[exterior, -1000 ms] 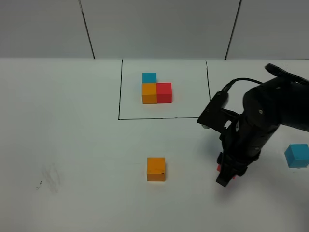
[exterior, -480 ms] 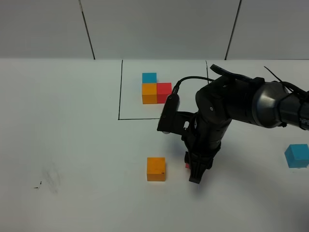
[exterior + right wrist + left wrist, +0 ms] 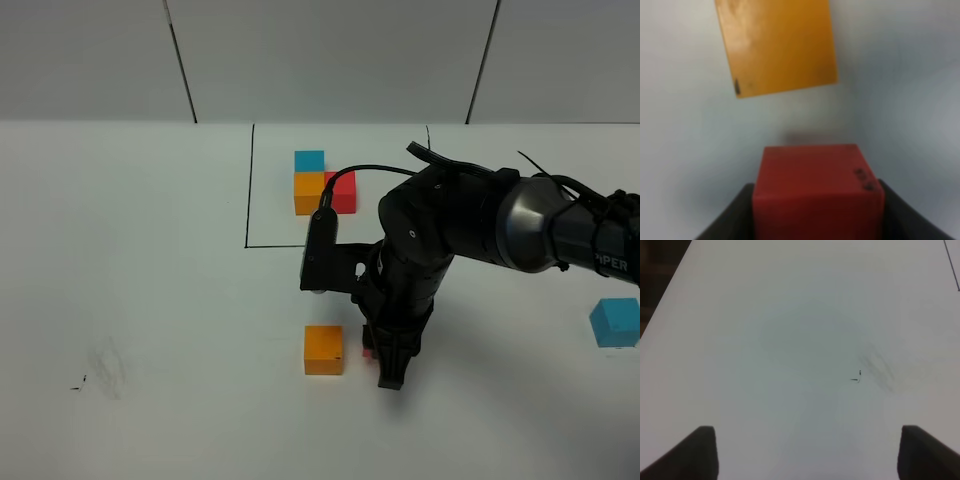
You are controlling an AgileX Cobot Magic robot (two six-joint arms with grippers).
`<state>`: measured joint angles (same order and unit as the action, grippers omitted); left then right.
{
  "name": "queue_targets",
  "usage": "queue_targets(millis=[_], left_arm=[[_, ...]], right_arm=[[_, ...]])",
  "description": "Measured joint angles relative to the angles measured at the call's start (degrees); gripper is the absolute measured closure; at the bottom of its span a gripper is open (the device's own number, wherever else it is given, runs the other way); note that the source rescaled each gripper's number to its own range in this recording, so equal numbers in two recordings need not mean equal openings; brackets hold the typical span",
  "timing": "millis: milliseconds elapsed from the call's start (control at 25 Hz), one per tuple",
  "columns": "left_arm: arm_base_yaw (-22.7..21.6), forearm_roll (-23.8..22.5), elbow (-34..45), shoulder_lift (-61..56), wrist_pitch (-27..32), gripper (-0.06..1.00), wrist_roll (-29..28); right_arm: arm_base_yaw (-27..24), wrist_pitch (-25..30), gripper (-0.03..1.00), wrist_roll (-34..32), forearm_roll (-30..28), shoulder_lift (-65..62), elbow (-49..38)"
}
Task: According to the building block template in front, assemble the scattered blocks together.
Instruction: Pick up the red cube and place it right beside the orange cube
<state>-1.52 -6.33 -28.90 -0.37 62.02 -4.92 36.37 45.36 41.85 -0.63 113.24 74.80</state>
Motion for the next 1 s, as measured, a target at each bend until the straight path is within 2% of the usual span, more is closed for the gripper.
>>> queue_targets(millis=[280, 1000], left_arm=[[0.0, 0.0, 0.0, 0.0, 0.0, 0.34, 0.05], [0.0, 0.0, 0.06, 0.0, 0.0, 0.34, 0.05]], right_arm=[[0.88, -1.66, 0.97, 2.84, 1.12, 0.07, 0.0], [1.94, -3.59, 0.97, 5.16, 1.68, 2.09, 0.05]])
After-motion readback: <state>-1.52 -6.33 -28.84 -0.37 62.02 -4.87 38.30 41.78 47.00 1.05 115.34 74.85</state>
